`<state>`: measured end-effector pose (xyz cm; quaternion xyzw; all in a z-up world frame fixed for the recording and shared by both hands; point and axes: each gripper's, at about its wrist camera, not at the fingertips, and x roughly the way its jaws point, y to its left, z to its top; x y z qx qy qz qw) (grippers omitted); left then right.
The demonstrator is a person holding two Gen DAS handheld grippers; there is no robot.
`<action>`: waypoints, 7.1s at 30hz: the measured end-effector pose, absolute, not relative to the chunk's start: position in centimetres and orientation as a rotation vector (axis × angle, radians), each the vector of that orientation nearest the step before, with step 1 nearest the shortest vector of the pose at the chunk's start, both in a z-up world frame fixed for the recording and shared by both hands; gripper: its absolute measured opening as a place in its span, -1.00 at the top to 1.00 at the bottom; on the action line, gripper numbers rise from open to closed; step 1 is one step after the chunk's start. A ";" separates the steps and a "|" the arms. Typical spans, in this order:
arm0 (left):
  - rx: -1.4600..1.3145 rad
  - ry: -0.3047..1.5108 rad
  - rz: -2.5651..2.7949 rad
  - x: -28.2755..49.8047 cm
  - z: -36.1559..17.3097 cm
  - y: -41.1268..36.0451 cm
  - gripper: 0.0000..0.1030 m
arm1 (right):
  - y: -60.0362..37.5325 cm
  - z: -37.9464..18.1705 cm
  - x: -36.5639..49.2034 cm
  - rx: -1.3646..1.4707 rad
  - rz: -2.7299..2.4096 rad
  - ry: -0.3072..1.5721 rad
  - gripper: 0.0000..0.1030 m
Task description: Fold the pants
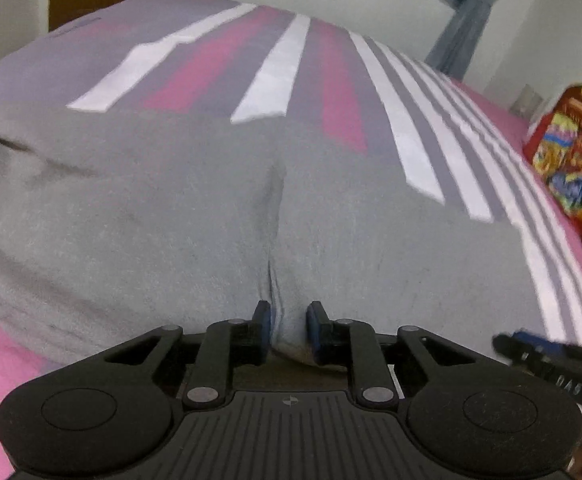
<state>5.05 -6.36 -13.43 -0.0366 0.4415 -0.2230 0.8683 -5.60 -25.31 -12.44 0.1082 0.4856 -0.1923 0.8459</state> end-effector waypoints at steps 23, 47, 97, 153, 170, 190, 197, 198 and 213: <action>-0.016 0.977 -0.381 4.7 -14.9 -5.1 0.27 | -20.2 -13.9 -3.0 0.179 -0.352 1.016 0.14; -0.043 0.909 -0.236 4.1 -12.7 3.6 0.26 | -13.7 -12.4 1.3 0.147 -0.259 0.998 0.03; -0.790 0.917 -0.095 17.6 -21.9 14.2 0.62 | -14.6 -16.0 2.6 0.152 -0.256 1.025 -0.14; 0.015 0.903 -0.528 3.5 -13.5 -8.3 -0.26 | -25.3 -9.8 -7.3 0.658 -0.393 0.827 -0.53; -0.061 0.826 -0.490 3.4 -12.5 -6.1 -0.30 | -21.5 -8.8 -3.6 0.420 -0.380 0.733 0.18; 0.085 0.827 -0.516 2.3 -13.1 -9.9 -0.30 | -26.0 -8.0 -8.7 0.425 -0.490 0.740 -0.21; 0.073 0.808 -0.519 3.2 -11.6 -10.6 -0.30 | -24.1 -5.5 -5.5 0.218 -0.431 0.724 0.43; 0.075 0.805 -0.522 3.4 -11.4 -10.8 -0.30 | -24.0 -5.7 -4.8 0.201 -0.418 0.735 0.45; 0.116 0.817 -0.562 5.6 -12.1 -12.6 -0.30 | -24.9 -8.6 -3.9 0.241 -0.412 0.820 0.45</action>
